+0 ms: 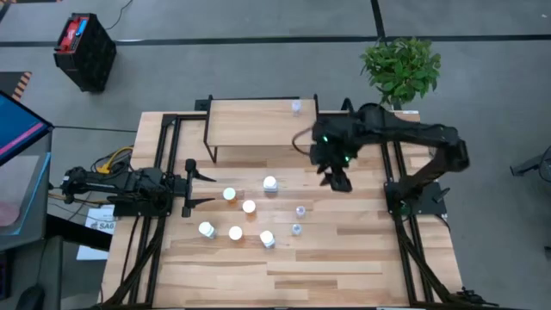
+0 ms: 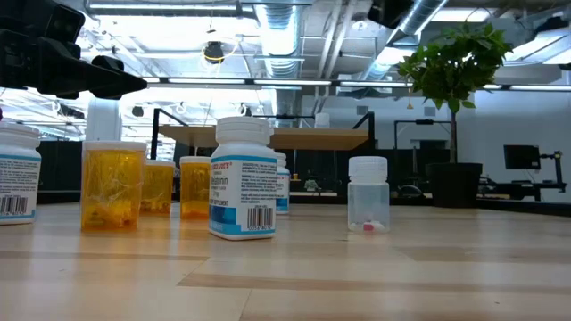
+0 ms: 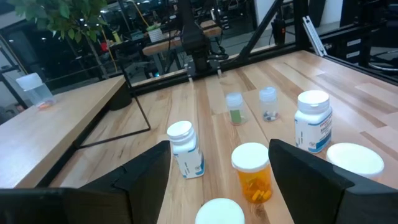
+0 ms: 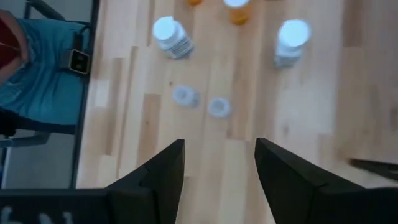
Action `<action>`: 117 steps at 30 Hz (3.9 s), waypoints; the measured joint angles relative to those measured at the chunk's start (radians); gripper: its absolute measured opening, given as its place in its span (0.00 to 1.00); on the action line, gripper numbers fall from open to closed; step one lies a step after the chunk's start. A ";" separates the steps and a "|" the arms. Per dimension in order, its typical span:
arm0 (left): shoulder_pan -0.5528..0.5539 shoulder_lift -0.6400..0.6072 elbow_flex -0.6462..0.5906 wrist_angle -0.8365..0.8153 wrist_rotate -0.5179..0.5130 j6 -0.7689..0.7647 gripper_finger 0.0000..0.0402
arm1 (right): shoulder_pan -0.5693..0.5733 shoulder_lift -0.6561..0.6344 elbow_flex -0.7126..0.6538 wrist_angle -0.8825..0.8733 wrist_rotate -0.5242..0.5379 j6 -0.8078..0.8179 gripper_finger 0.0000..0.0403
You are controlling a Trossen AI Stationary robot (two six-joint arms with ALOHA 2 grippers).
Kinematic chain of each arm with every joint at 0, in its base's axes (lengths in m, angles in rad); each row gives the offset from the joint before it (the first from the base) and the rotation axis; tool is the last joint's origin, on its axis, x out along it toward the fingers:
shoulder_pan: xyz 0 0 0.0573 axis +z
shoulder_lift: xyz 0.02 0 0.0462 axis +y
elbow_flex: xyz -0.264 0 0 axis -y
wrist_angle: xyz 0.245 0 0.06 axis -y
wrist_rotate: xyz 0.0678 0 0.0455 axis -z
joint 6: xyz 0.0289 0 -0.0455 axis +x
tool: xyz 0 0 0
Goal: Pick and place medicine bottles onto shelf by color
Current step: Put the top transparent pill bottle on the shelf aligned with the other transparent pill bottle
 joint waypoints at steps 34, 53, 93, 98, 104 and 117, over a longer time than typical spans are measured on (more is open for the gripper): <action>0.000 0.000 0.000 0.000 0.000 0.000 0.65 | 0.377 0.013 -0.253 0.374 0.135 0.257 0.38; 0.000 0.000 0.000 -0.001 0.000 0.000 0.65 | 0.383 0.052 -0.257 0.349 0.187 0.219 0.33; 0.000 0.000 0.000 -0.002 0.000 0.000 0.65 | 0.352 0.052 -0.256 0.356 0.194 0.194 0.32; 0.000 0.000 0.000 -0.002 0.000 0.000 0.65 | 0.351 0.051 -0.256 0.355 0.194 0.192 0.32; 0.000 0.000 0.000 -0.002 0.000 0.000 0.65 | 0.337 0.051 -0.256 0.355 0.194 0.171 0.32; 0.000 0.000 0.000 -0.002 0.000 0.000 0.65 | 0.331 0.051 -0.256 0.364 0.194 0.237 0.32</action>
